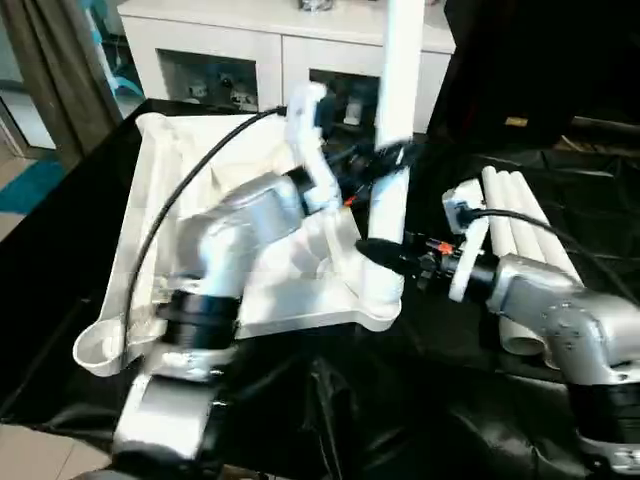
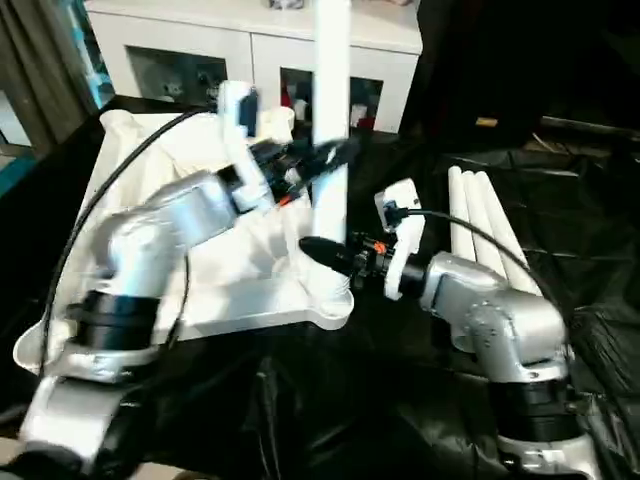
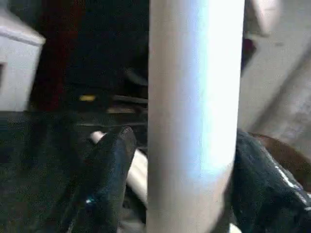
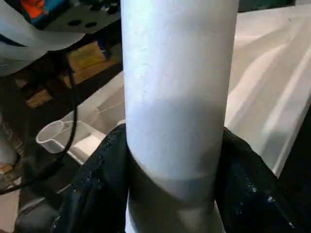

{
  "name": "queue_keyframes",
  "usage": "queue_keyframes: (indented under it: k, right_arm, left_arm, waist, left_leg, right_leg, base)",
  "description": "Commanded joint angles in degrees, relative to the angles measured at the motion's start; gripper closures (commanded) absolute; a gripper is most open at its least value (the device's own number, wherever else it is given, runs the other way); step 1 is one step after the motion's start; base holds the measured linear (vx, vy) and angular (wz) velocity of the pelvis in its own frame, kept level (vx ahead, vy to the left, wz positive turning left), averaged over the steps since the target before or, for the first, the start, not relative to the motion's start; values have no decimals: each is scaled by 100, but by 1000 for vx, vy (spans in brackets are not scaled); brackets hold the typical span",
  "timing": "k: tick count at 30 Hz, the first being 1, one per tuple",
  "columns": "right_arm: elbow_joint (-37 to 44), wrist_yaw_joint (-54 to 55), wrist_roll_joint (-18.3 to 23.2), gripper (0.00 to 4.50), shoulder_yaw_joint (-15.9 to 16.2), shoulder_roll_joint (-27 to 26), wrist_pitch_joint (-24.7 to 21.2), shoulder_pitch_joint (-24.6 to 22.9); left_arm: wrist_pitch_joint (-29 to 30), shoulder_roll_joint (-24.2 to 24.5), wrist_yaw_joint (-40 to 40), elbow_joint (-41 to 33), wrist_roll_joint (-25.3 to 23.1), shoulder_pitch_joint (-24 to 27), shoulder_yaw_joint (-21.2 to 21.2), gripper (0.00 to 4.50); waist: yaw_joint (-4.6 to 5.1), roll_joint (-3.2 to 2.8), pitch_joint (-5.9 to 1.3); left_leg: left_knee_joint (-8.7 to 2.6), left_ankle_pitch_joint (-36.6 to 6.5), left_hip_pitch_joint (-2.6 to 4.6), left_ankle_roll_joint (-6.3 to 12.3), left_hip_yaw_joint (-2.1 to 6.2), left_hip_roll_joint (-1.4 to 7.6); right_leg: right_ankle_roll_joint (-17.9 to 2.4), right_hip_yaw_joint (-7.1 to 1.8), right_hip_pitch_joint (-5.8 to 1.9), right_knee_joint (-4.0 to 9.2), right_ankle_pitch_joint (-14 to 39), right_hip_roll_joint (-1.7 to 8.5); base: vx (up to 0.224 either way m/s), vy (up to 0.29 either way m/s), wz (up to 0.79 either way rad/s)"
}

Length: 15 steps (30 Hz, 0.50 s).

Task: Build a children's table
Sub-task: Pick table leg

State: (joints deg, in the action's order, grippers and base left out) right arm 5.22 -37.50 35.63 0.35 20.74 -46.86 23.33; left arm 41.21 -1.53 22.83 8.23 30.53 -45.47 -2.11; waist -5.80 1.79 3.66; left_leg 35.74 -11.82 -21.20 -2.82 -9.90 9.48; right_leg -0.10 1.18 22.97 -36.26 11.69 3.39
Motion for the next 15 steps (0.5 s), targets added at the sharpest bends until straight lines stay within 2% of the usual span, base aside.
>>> queue_keyframes:
  k: [1, 4, 7, 10, 11, 13, 14, 15]
  right_arm:
    - [0, 49, -65, 257, -30, 8, 177, 160]
    - [-75, 80, -155, 257, 11, -13, 246, 213]
    - [-106, 107, -217, 257, 20, -34, 281, 239]
    - [-123, 129, -303, 257, 32, -41, 341, 245]
    - [-123, 124, -299, 201, 27, -42, 342, 243]
    - [-120, -8, 40, 187, -165, -148, 143, 226]
    - [-63, -98, 101, 181, -188, -116, 130, 203]
    - [-9, -165, 134, 168, -205, -70, 124, 183]
  left_arm:
    - [-20, -9, -288, 60, -189, -6, -16, 192]
    - [-33, -73, -316, 7, -184, 36, -15, 227]
    - [-9, -79, -354, -25, -139, 43, -16, 257]
    - [8, -101, -348, -72, -103, 67, -25, 264]
    - [11, -102, -325, -83, -90, 74, -24, 265]
    - [28, -63, -64, -166, 27, 117, -1, 265]
    - [49, -24, 51, -206, 73, 131, 20, 266]
    - [78, 13, 153, -233, 133, 135, 16, 266]
  waist:
    - [-3, 128, -435]
    - [15, 118, -422]
    - [20, 105, -426]
    - [27, 102, -428]
    - [27, 105, -431]
    - [31, 93, -429]
    - [31, 97, -427]
    - [25, 75, -426]
  left_leg:
    - [-376, 76, 21, 328, 79, 283]
    - [-383, 1, 22, 316, 80, 281]
    - [-380, 8, 29, 331, 82, 284]
    - [-374, 48, 24, 361, 81, 279]
    - [-374, 51, 24, 368, 81, 280]
    - [-376, 5, 28, 396, 78, 284]
    - [-378, -18, 28, 402, 78, 282]
    - [-381, -31, 35, 401, 82, 287]
  right_leg:
    - [-1405, -220, -384, 348, -105, 424]
    - [-1375, -215, -370, 367, 103, 424]
    - [-1383, -216, -362, 357, 61, 421]
    - [-1405, -215, -363, 349, -48, 418]
    - [-1414, -215, -368, 347, -64, 421]
    - [-1460, -217, -358, 351, -43, 425]
    - [-1460, -216, -358, 353, -21, 424]
    - [-1457, -214, -358, 349, 5, 422]
  base:
    - [0, 0, 0]
    - [0, 0, 0]
    - [0, 0, 0]
    - [0, 0, 0]
    - [0, 0, 0]
    - [0, 0, 0]
    - [0, 0, 0]
    - [0, 0, 0]
